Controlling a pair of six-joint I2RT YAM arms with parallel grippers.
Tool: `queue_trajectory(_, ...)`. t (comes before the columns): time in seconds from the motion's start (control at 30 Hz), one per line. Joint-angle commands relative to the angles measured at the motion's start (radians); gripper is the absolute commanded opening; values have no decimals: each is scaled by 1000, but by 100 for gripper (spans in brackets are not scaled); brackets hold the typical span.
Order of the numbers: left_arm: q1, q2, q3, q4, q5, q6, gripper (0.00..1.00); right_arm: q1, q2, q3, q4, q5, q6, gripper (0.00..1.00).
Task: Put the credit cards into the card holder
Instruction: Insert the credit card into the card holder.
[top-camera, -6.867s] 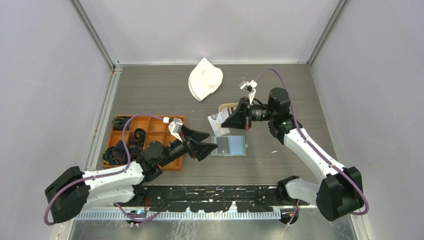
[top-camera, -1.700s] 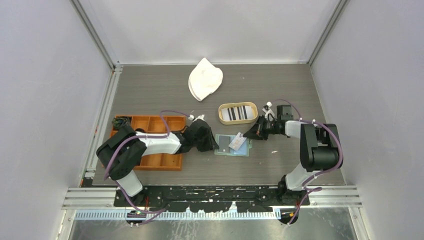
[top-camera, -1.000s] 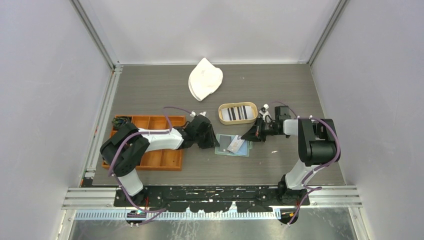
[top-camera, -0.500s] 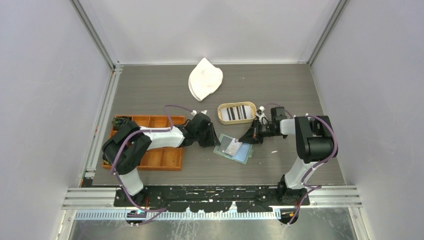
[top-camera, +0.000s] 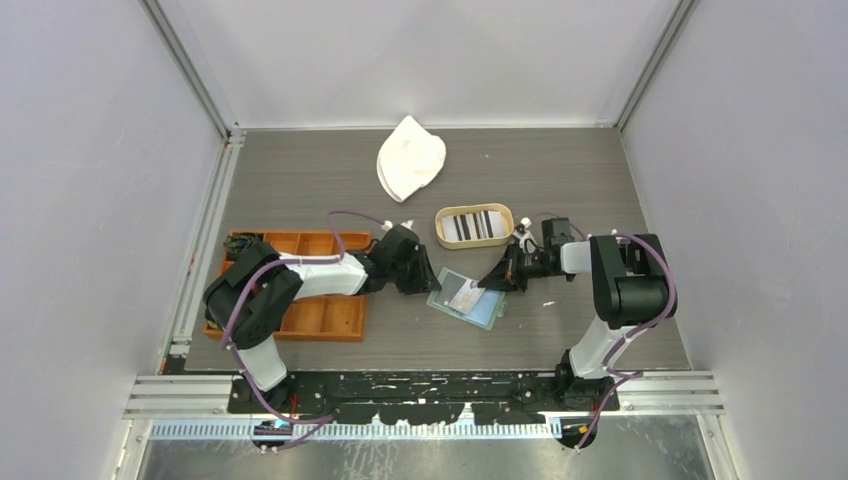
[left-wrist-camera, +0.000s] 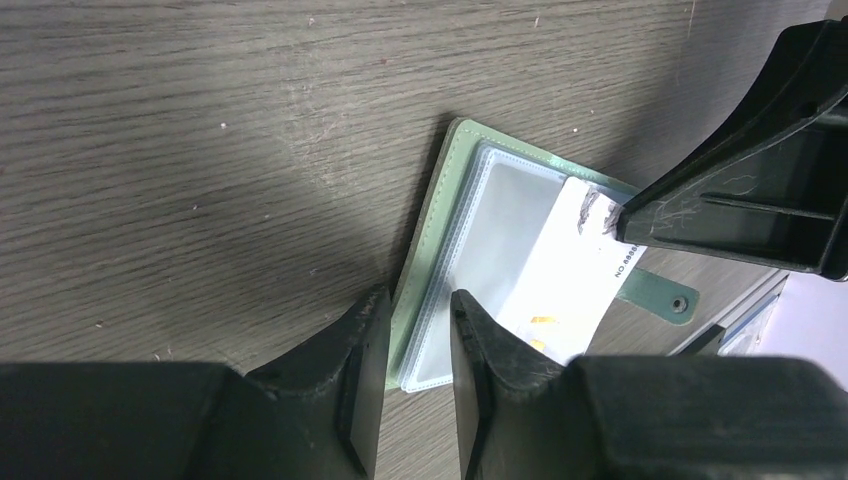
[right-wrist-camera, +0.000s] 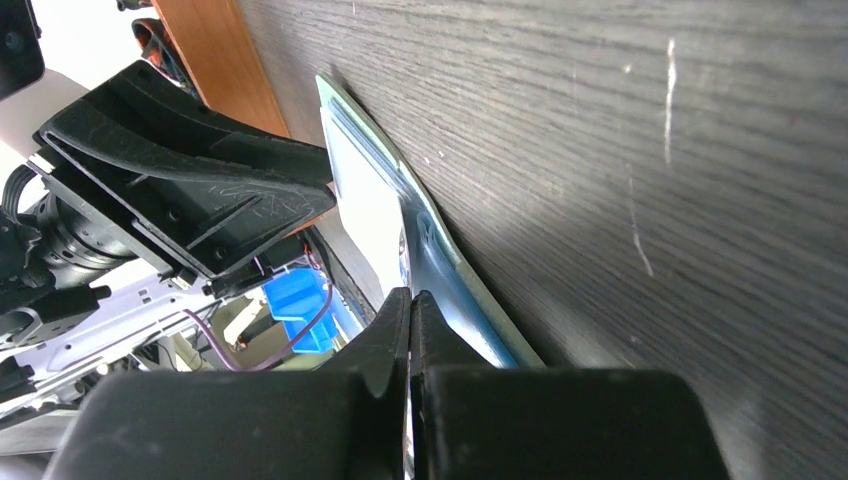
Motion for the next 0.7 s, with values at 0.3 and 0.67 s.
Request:
queue_trajectory(0.3,2,-59,-69,-46,3,45,35,-2,-107,-9,-21,53,-47,5)
queue_trajectory(0.67,3,-50,-79,8,98,71,37,2,-49,-3,-8,17,-41,8)
